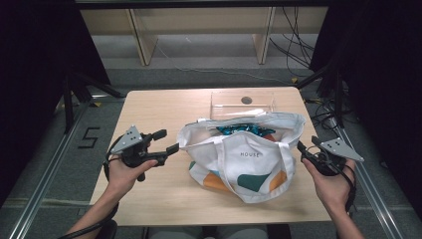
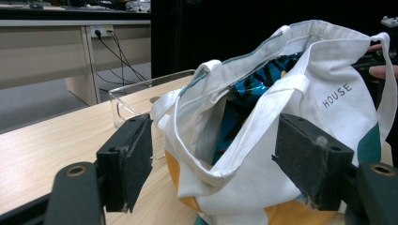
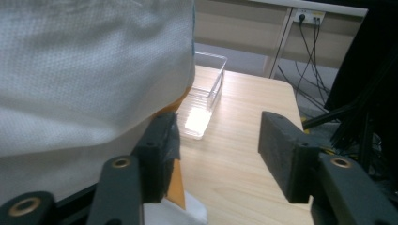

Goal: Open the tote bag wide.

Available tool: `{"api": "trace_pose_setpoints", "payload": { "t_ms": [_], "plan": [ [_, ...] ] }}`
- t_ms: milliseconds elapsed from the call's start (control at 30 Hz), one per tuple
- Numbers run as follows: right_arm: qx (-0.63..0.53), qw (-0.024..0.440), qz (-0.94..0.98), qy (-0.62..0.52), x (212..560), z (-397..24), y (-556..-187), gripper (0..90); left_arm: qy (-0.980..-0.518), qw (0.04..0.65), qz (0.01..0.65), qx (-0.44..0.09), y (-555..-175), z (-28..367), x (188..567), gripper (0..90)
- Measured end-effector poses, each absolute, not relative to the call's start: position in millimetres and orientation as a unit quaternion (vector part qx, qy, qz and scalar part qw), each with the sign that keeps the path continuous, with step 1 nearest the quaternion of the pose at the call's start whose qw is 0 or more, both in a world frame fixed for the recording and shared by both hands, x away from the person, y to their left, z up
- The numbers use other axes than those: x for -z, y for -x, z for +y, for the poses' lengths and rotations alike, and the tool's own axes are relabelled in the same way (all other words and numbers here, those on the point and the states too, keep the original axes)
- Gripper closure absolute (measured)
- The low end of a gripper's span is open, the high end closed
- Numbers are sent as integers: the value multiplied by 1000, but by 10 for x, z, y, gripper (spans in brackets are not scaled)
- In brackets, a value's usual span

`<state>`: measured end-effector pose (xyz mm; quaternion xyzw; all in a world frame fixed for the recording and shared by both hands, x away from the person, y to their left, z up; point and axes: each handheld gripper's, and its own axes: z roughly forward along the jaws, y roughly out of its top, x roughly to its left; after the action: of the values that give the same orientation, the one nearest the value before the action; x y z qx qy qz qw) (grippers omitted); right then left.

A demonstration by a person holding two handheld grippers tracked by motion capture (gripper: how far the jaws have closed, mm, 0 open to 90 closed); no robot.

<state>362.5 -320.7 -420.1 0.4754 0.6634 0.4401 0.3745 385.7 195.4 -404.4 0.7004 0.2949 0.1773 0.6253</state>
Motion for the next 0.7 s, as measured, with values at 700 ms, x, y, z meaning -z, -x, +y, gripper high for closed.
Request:
{"api": "trace_pose_setpoints", "payload": {
  "t_ms": [700],
  "plan": [
    [-430, 381, 655, -490, 4200, -3246, -3606, 594, -721, 626, 255, -151, -3795, 1551, 3797, 517]
  ]
}}
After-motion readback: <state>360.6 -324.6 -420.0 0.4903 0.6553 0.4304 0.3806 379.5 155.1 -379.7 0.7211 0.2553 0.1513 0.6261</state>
